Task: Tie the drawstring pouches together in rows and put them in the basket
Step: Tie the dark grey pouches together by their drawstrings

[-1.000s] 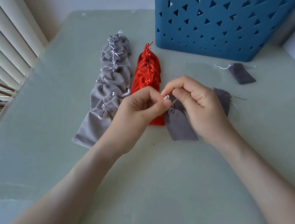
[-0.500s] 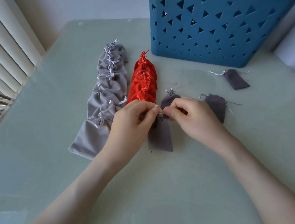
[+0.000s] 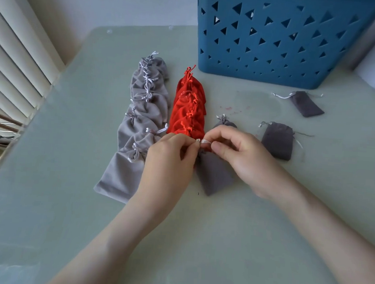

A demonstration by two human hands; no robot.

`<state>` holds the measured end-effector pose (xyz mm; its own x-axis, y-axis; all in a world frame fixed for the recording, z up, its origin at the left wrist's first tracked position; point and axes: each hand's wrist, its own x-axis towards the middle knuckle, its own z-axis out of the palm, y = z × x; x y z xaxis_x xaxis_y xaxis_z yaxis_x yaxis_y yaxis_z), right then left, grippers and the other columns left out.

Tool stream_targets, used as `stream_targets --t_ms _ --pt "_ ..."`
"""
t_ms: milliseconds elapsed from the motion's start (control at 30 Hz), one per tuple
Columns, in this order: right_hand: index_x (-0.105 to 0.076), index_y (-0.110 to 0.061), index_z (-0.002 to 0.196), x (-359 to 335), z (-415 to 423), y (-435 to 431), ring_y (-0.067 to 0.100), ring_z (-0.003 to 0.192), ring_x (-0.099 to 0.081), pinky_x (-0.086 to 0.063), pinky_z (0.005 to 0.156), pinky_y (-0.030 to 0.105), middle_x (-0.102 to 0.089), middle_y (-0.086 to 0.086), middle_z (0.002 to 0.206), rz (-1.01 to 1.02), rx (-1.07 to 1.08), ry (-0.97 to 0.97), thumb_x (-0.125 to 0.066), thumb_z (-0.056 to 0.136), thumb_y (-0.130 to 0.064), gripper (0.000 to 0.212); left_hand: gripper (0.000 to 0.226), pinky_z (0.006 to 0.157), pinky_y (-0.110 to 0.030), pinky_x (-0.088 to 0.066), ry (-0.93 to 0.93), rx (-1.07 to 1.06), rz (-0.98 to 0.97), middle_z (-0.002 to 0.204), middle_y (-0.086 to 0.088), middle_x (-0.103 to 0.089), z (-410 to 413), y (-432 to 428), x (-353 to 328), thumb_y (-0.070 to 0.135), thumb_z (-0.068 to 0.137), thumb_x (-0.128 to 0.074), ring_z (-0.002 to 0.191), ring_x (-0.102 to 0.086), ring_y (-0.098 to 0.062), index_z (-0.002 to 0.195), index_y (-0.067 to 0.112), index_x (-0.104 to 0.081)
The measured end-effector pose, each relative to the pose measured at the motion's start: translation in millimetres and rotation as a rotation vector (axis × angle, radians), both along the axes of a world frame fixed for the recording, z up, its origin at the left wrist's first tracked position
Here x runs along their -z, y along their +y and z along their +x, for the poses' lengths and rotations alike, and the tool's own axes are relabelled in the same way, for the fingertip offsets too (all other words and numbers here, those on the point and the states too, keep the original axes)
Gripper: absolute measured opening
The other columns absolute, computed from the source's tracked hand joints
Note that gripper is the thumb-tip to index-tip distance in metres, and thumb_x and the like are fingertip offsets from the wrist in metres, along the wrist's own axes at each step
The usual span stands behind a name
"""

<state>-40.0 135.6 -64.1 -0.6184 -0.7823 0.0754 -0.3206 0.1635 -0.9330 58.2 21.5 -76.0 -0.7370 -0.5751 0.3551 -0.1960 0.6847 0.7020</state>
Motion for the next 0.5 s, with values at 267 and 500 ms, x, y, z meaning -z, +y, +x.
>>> stream_targets --t_ms 267,500 --pt "-0.07 -0.012 0.085 10 4 -4 -0.007 0.078 -0.062 -0.043 0.076 0.009 -0.067 -0.015 0.081 -0.13 0.119 0.345 -0.067 0.085 -0.004 0.009 0.016 0.07 -0.025 -0.041 -0.013 0.002 0.117 0.079 0.002 -0.068 1 2 -5 0.015 0.092 -0.059 0.078 -0.059 -0.013 0.085 0.015 -0.074" --pt "-0.061 -0.014 0.104 11 5 -1 0.0 0.079 -0.062 -0.045 0.076 0.013 -0.067 -0.01 0.079 -0.115 0.098 0.485 -0.065 0.084 -0.007 0.022 0.019 0.067 -0.01 -0.035 -0.043 0.09 0.098 0.071 0.014 -0.055 4 4 -7 0.014 0.094 -0.055 0.074 -0.049 -0.004 0.085 0.015 -0.071"
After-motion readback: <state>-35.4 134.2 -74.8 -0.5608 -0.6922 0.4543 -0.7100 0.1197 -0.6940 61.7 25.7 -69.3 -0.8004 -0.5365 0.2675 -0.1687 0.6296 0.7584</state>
